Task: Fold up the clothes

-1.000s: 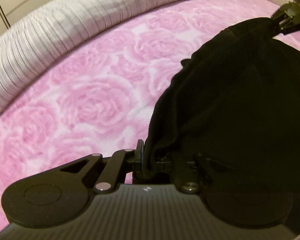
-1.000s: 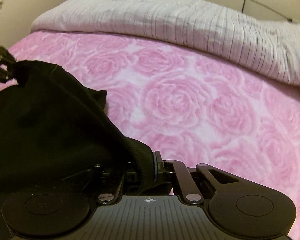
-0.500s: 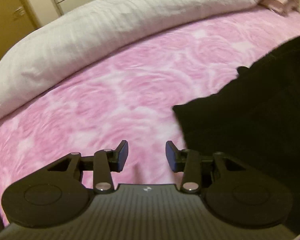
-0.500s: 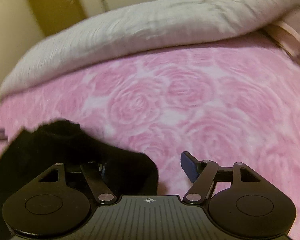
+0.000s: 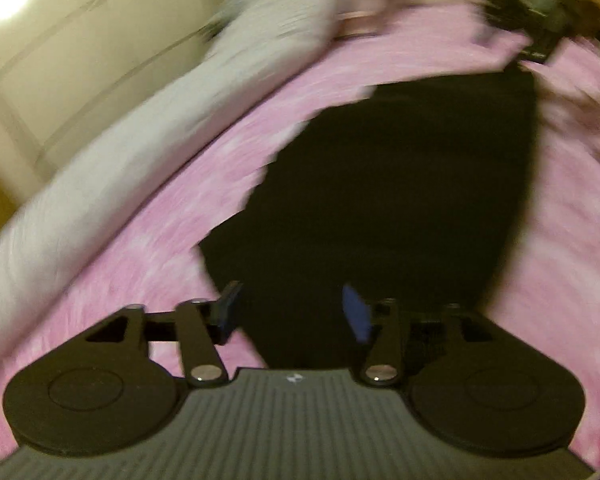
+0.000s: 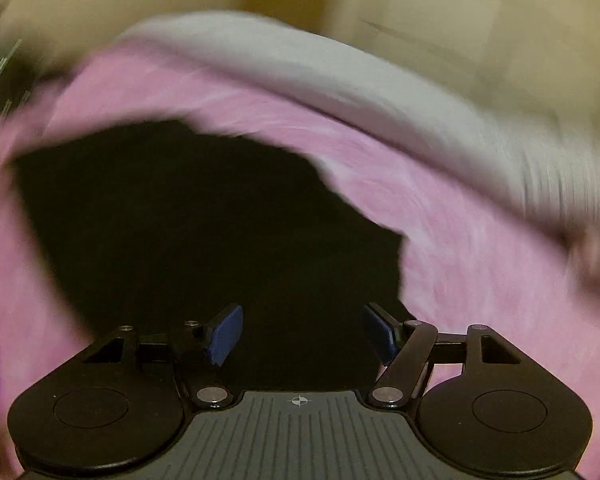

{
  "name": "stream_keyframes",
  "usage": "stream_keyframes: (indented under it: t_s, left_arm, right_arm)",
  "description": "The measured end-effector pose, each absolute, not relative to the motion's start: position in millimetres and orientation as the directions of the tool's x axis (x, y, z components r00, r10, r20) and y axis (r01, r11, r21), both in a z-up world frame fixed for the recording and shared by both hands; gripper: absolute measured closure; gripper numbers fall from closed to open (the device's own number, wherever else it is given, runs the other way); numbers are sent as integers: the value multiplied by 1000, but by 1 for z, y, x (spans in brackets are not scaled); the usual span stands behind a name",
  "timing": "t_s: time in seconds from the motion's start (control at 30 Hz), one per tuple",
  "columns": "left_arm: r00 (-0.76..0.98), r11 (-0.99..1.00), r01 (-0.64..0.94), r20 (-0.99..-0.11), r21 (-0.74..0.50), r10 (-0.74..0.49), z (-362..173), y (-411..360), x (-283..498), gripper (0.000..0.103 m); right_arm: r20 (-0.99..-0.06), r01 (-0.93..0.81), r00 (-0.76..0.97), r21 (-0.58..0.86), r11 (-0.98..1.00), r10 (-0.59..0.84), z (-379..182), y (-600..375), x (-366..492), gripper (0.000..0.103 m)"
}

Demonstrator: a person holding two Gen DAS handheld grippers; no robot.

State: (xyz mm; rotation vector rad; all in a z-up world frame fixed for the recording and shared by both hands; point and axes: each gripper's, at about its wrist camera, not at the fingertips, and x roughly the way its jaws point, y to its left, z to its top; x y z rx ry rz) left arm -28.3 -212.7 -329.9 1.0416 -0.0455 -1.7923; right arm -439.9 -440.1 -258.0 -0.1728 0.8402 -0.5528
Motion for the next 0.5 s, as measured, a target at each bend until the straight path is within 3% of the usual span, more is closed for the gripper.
stream_keyframes:
  t_s: [0.17, 0.27, 0.33, 0.43, 0.5]
  left_arm:
    - [-27, -564, 480, -631, 672, -775, -381, -171, -69, 41]
    - [58, -565, 370, -625, 738, -778, -411, -174, -75, 50]
    - [114, -546, 307, -600, 779, -792, -428, -179, -75, 63]
    - [156, -530, 261, -577, 807, -802, -441, -188, -71, 64]
    - [179, -524, 236, -566, 819, -805, -449, -194, -67, 71]
  right_arm:
    - [-645, 205, 465, -588, 782, -606, -307, -352, -450, 34]
    - [-641, 174, 397, -651, 739, -657, -331, -344, -451, 34]
    - [-615, 113, 390, -707, 698, -685, -344, -339, -451, 34]
    - [-541, 14, 401, -803, 595, -739, -361, -340, -443, 34]
    - [-502, -21, 417, -838, 545, -758, -370, -347, -437, 34]
